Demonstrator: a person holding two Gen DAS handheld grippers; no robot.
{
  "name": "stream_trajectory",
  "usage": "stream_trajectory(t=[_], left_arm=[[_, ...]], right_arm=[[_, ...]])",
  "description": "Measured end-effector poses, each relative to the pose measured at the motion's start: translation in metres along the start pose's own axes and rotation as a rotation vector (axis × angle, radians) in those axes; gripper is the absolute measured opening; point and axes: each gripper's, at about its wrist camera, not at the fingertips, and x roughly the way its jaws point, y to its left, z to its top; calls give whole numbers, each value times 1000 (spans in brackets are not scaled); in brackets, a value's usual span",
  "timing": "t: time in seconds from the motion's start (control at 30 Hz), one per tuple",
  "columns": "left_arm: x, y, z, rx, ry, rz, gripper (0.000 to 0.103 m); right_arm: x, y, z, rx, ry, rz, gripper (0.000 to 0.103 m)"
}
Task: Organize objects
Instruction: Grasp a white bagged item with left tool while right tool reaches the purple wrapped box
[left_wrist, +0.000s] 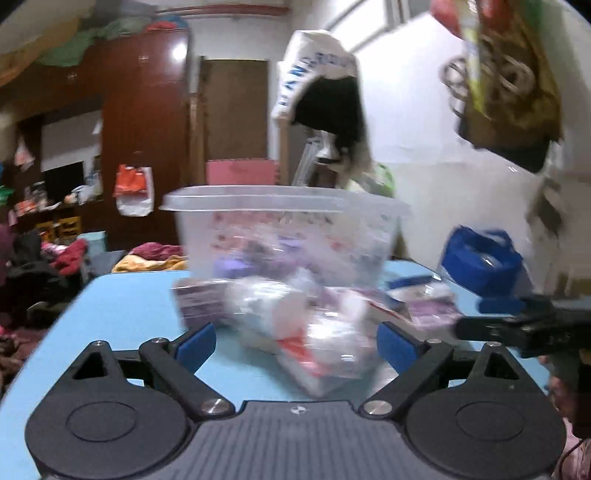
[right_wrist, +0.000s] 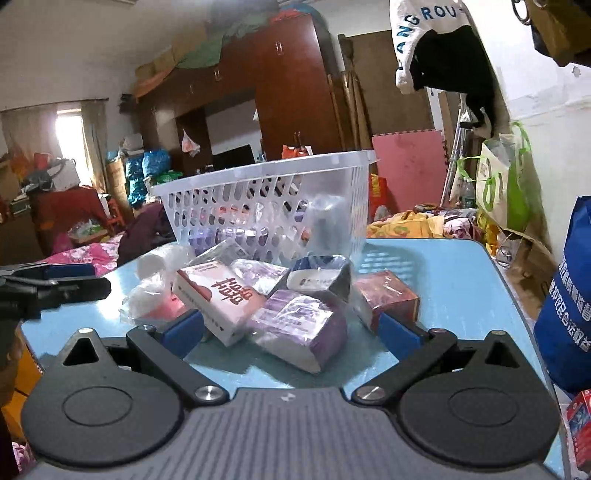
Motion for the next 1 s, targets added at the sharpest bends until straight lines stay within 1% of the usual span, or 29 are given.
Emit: stream_trajectory(t=[0.1, 0.13, 0.23, 0.27, 0.3, 0.33, 0.4, 0.43, 0.47, 0.5, 0.53, 0.57, 0.6, 0.67, 0.77, 0.83, 0.93, 0.97, 1.0], left_arm=[[9, -18, -3, 44, 3, 49, 96], [13, -19, -3, 47, 9, 49, 96], [27, -11, -5, 7, 66, -4, 95], [31, -8, -6, -9, 83, -22, 94], [33, -8, -8, -16, 91, -32, 94], [34, -6, -9, -18, 92, -31, 92], [37, -8, -11, -12, 92, -24, 90], [36, -10, -12, -10, 90, -26, 88], [36, -12, -12, -9, 86, -26, 86], [37, -14, -13, -8, 83, -16, 79], [38, -15, -13, -7, 81, 0, 69], [38, -17, -13, -6, 79, 12, 65], [39, -17, -14, -11, 79, 0, 60], [38, -17, -15, -18, 76, -2, 59], [37, -18, -15, -11, 69, 5, 57], [35, -19, -15, -5, 68, 7, 56], [32, -18, -16, -4, 65, 2, 53], [31, -17, -16, -5, 63, -1, 53], [30, -16, -16, -4, 62, -5, 51]], right_arm=[[5, 7, 1, -57, 24, -20, 103], [8, 11, 4, -80, 43, -25, 103], [20, 20, 5, -143, 124, 4, 101], [23, 21, 5, -153, 136, 6, 97], [24, 21, 6, -154, 135, -1, 94], [25, 20, 6, -149, 136, -8, 92], [23, 17, 4, -129, 130, -14, 82], [21, 14, 2, -116, 126, -9, 81], [19, 12, 1, -103, 121, -4, 76], [18, 10, 0, -89, 115, -1, 71], [17, 9, -1, -82, 113, -3, 69], [18, 10, -1, -84, 112, -6, 65], [18, 12, 0, -95, 113, -4, 65], [18, 14, 1, -110, 113, 0, 65], [20, 12, 2, -98, 121, 15, 68], [24, 11, 4, -87, 151, 23, 70], [29, 12, 4, -86, 188, 19, 70], [29, 12, 4, -88, 191, 17, 69], [28, 12, 3, -90, 188, 13, 65]])
